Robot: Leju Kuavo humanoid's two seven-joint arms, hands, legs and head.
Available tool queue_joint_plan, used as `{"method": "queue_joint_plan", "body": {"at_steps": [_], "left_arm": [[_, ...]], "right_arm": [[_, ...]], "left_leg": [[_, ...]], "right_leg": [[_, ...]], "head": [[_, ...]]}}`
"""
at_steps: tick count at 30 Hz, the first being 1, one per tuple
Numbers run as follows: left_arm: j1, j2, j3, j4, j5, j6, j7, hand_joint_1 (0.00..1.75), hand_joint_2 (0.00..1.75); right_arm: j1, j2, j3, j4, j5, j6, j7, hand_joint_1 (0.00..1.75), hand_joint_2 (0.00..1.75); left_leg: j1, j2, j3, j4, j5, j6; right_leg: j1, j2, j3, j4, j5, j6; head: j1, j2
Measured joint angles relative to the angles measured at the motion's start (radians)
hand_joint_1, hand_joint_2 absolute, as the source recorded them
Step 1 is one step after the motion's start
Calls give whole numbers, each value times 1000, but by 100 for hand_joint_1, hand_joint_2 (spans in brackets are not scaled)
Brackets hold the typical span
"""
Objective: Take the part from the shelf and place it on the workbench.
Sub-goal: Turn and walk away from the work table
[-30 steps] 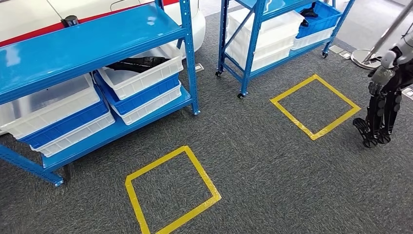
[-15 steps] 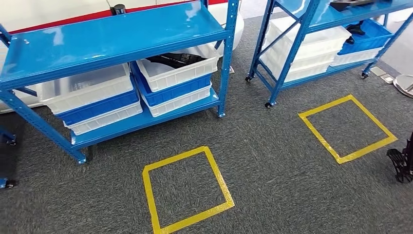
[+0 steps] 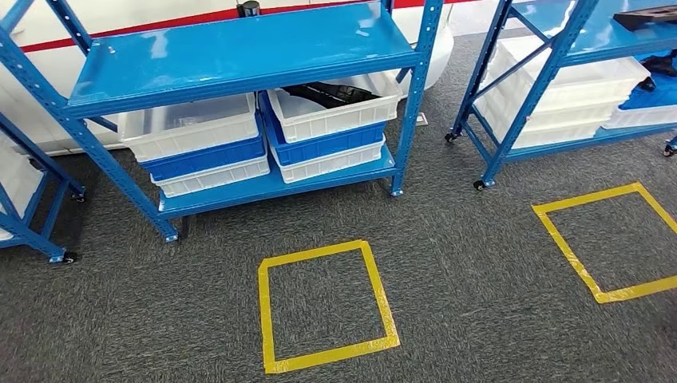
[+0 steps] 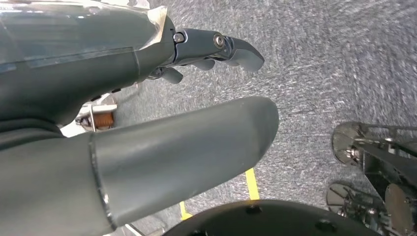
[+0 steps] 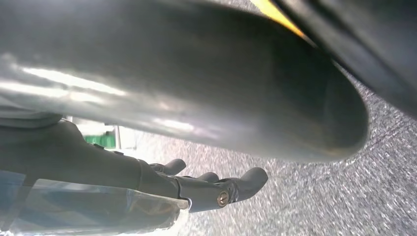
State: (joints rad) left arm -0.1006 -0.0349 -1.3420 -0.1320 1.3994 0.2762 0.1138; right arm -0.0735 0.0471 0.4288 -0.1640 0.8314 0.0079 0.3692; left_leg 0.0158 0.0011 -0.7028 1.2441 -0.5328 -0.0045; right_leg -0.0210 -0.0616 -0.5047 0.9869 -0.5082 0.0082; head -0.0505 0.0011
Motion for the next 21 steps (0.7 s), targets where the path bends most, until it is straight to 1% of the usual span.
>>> {"method": "queue_joint_plan", "body": {"at_steps": [1, 2, 3, 4, 6, 7, 8, 9, 10, 11, 12, 13, 14, 15, 16, 17, 18, 19, 20, 21], "left_arm": [[0, 1, 0, 0, 0, 0, -1, 0, 0], [0, 1, 0, 0, 1, 1, -3, 0, 0], [-1, 2, 0, 0, 1, 2, -6, 0, 0], [-2, 2, 0, 0, 2, 2, -8, 0, 0], [-2, 2, 0, 0, 5, 3, -13, 0, 0], [-2, 2, 0, 0, 8, 3, -16, 0, 0], [-2, 2, 0, 0, 10, 3, -20, 0, 0], [-2, 3, 0, 0, 12, 4, -24, 0, 0], [-3, 3, 0, 0, 14, 5, -28, 0, 0], [-4, 4, 0, 0, 15, 6, -32, 0, 0], [-5, 4, 0, 0, 15, 6, -34, 0, 0], [-4, 3, 0, 0, 16, 6, -35, 0, 0], [-4, 3, 0, 0, 16, 6, -35, 0, 0], [-4, 3, 0, 0, 16, 6, -36, 0, 0], [-4, 3, 0, 0, 16, 7, -38, 0, 0], [-4, 2, 0, 0, 17, 8, -40, 0, 0], [-4, 2, 0, 0, 18, 10, -42, 0, 0], [-4, 2, 0, 0, 20, 13, -44, 0, 0], [-4, 2, 0, 0, 22, 16, -44, 0, 0], [-4, 2, 0, 0, 23, 18, -44, 0, 0]], "right_arm": [[-1, 0, -1, 0, 1, -5, -1, 0, 0], [-2, 0, -2, 0, 4, -12, -2, 0, 0], [-4, 1, -2, 0, 6, -16, -2, 0, 0], [-6, 2, -3, 0, 9, -19, -2, 0, 0], [-9, 3, -4, 0, 11, -24, 0, 0, 0], [-10, 3, -4, 0, 12, -25, 1, 0, 0], [-10, 2, -5, 0, 12, -26, 1, 0, 0], [-9, 2, -5, 0, 12, -27, 0, 0, 0], [-8, 2, -6, 0, 12, -29, 0, 0, 0], [-7, 2, -6, 0, 12, -30, -1, 0, 0], [-7, 1, -7, 0, 11, -32, -2, 0, 0], [-8, 0, -8, -1, 10, -33, -3, 0, 0], [-9, 0, -9, -1, 10, -34, -4, 0, 0], [-9, -1, -9, -1, 10, -34, -4, 0, 0], [-9, -1, -9, -1, 10, -34, -4, 0, 0], [-7, -1, -9, -1, 11, -33, -4, 0, 0], [-5, -1, -9, -1, 12, -33, -4, 0, 0], [-3, -1, -9, 0, 13, -33, -4, 0, 0], [-2, 0, -9, 0, 13, -33, -4, 0, 0], [-2, 1, -9, 0, 14, -33, -4, 0, 0]], "left_leg": [[1, 6, 41, -68, 30, 2], [0, 14, 82, -138, 51, 5], [-2, 20, 115, -192, 64, 9], [-5, 24, 132, -222, 67, 14], [-11, 20, 135, -232, 65, 26], [-10, 17, 138, -236, 67, 34], [-8, 14, 141, -243, 71, 42], [-5, 11, 144, -249, 75, 48], [-3, 8, 147, -252, 77, 53], [-4, 5, 147, -253, 77, 57], [-5, 0, 147, -253, 77, 58], [-6, -5, 148, -253, 75, 59], [-7, -11, 150, -252, 74, 60], [-8, -17, 153, -252, 71, 59], [-7, -23, 157, -252, 69, 58], [-8, -29, 161, -252, 65, 55], [-11, -34, 163, -250, 61, 50], [-13, -37, 164, -249, 57, 45], [-14, -38, 164, -248, 53, 39], [-15, -39, 165, -248, 50, 34]], "right_leg": [[0, -7, 2, 0, -2, 1], [3, -11, 4, 0, -5, 5], [5, -14, 6, 1, -7, 9], [7, -16, 8, 1, -9, 13], [8, -21, 14, -2, -9, 24], [6, -18, 16, -1, -11, 29], [5, -8, 13, 11, -19, 32], [5, 9, 0, 43, -36, 33], [3, 28, -29, 99, -61, 30], [4, 44, -65, 170, -89, 27], [5, 52, -102, 239, -111, 26], [5, 55, -129, 285, -120, 29], [5, 56, -139, 294, -112, 34], [5, 57, -128, 259, -87, 42], [4, 57, -101, 193, -53, 50], [4, 58, -71, 117, -20, 54], [4, 59, -45, 55, 4, 52], [5, 60, -31, 18, 15, 45], [7, 61, -27, 4, 17, 36], [10, 61, -25, 3, 16, 26]], "head": [[0, 0], [-1, 0], [0, 0], [1, 0], [4, 0], [4, 0], [6, 0], [9, 0], [14, 0], [18, 0], [20, 0], [21, 0], [21, 0], [22, 0], [22, 0], [24, 0], [26, 0], [26, 0], [26, 0], [25, 0]]}}
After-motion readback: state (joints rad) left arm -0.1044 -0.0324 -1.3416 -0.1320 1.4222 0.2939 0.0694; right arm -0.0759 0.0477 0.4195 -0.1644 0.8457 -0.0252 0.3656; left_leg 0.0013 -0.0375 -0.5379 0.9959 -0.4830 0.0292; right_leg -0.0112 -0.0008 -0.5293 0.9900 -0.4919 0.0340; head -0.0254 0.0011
